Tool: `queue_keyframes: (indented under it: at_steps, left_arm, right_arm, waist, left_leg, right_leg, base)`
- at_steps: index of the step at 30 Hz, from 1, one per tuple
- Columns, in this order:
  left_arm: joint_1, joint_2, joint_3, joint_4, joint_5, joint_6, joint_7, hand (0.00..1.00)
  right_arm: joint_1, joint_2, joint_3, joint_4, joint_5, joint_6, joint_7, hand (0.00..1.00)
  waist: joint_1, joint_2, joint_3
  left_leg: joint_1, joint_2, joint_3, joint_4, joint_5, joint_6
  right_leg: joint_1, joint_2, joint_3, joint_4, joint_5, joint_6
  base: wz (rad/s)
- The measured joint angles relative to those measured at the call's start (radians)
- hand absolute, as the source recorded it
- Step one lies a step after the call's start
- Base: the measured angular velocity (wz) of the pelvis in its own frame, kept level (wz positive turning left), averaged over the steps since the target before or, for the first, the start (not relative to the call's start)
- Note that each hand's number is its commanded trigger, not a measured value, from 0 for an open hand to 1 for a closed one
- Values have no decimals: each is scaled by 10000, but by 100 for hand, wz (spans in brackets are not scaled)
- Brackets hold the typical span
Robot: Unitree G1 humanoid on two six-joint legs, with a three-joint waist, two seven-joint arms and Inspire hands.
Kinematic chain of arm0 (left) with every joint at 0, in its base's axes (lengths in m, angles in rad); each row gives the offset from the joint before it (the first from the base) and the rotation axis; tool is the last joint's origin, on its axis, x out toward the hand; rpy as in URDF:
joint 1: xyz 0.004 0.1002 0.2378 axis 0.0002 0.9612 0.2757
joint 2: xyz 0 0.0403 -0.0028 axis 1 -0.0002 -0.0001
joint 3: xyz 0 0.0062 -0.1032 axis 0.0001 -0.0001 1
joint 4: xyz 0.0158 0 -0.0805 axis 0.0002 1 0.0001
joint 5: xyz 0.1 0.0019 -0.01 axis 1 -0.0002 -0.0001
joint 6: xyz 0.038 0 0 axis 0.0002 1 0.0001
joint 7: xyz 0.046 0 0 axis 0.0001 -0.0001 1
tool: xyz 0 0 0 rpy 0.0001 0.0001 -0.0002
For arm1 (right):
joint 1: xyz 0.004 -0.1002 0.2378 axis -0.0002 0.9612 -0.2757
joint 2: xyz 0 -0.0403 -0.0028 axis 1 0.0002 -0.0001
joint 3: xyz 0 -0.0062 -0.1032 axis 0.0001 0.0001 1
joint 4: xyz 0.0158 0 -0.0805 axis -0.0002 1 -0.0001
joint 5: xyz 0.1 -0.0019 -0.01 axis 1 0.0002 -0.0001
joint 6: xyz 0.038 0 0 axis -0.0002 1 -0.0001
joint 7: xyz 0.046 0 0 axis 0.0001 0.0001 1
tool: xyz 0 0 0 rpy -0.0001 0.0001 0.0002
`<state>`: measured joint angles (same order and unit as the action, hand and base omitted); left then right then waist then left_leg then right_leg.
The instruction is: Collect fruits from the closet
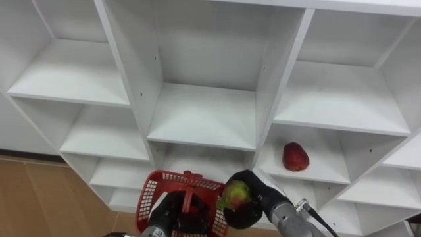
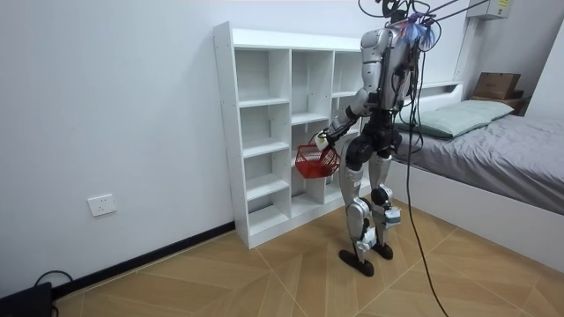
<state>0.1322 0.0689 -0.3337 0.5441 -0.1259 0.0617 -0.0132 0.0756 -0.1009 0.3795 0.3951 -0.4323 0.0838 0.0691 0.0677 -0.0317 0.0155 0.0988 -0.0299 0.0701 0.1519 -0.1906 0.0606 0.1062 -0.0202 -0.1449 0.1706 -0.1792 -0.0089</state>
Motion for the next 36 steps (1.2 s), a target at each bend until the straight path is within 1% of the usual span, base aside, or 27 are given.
queue_keyframes:
  at_steps: [4, 9, 13, 15, 18, 22, 30, 31, 32, 33, 34, 35, 36]
  left_arm:
    - [7, 2, -64, -1, -11, -1, 3, 100]
    - [5, 18, -221, 49, -9, -15, 1, 100]
    - [9, 13, -271, 75, -6, -15, -1, 100]
    - [21, 12, -366, 74, 2, -16, 2, 100]
    - [23, 1, -497, 72, 0, -22, -10, 100]
    - [22, -4, -610, 66, -6, -24, -83, 100]
    - [24, -4, -646, 66, 5, -24, -185, 100]
    - [29, -3, -647, 78, 10, -24, -185, 100]
    - [36, -3, -648, 77, 10, -23, -186, 100]
    - [38, -4, -647, 76, 12, -24, -197, 100]
    - [38, -4, -642, 77, 12, -24, -202, 100]
    - [38, -2, -641, 78, 11, -24, -204, 100]
    - [38, -1, -641, 80, 11, -24, -214, 100]
  right_arm:
    - [-139, 3, 47, 609, 0, 0, -204, 100]
    - [-227, -52, 139, 652, 68, -26, -381, 100]
    - [-337, -4, 255, 695, 137, -74, -425, 100]
    - [-460, 48, 387, 1019, 268, -165, -452, 100]
    - [-470, 105, 425, 1051, 268, -177, -447, 100]
    - [-483, 150, 425, 1082, 354, -197, -448, 100]
    - [-534, 161, 449, 1284, 348, -201, -464, 100]
    - [-585, 167, 493, 1411, 346, -204, -523, 99]
    - [-593, 167, 507, 1442, 346, -204, -555, 92]
    - [-596, 168, 511, 1475, 297, -204, -593, 89]
    - [-608, 167, 515, 1492, 241, -204, -605, 62]
    - [-635, 170, 523, 1535, 222, -204, -618, 24]
    - [-715, 175, 564, 1675, 181, -207, -664, 14]
  waist:
    - [131, 0, -1]
    - [185, -27, -1]
    - [186, -72, 8]
    - [187, -77, 19]
    - [200, -79, 20]
    - [204, -76, 20]
    - [221, -75, 18]
    - [225, -74, 18]
    - [225, -74, 17]
    - [237, -80, 14]
    - [245, -81, 13]
    - [246, -82, 13]
    - [245, -85, 11]
  left_leg:
    - [-13, 7, -5, -9, 0, -1]
    - [3, 5, 20, -3, 0, -1]
    - [19, -2, -42, 9, 0, -1]
    - [88, -5, -71, 6, 0, -1]
    - [89, -11, -144, 5, -1, -1]
    - [110, -10, -169, 9, 0, -2]
    - [105, -12, -178, 13, 0, -1]
    - [104, -12, -178, 14, 0, -2]
    - [102, -12, -178, 14, 0, -2]
    - [100, -12, -178, 14, 0, -2]
    - [98, -12, -177, 14, 0, -2]
    - [98, -12, -177, 15, 0, -2]
    - [99, -12, -175, 15, 0, -1]
  right_leg:
    - [0, 9, -14, 4, 0, 0]
    - [34, 4, -15, -2, 0, 0]
    - [80, -22, -91, -12, -1, 0]
    - [142, -45, -102, -18, -1, 1]
    - [171, -43, -195, -16, -2, 3]
    - [209, -66, -213, -16, -3, 2]
    - [212, -85, -245, -18, -3, 3]
    - [207, -88, -250, -18, -3, 3]
    - [204, -88, -253, -18, -3, 3]
    - [196, -91, -254, -16, -3, 3]
    - [193, -92, -254, -17, -3, 3]
    - [193, -92, -255, -17, -3, 3]
    - [193, -94, -255, -17, -3, 3]
  base:
    - [1]
    - [0]
    - [4]
    - [0]
    - [6]
    - [1]
    - [0]
    - [0]
    - [0]
    - [0]
    - [0]
    - [0]
    - [0]
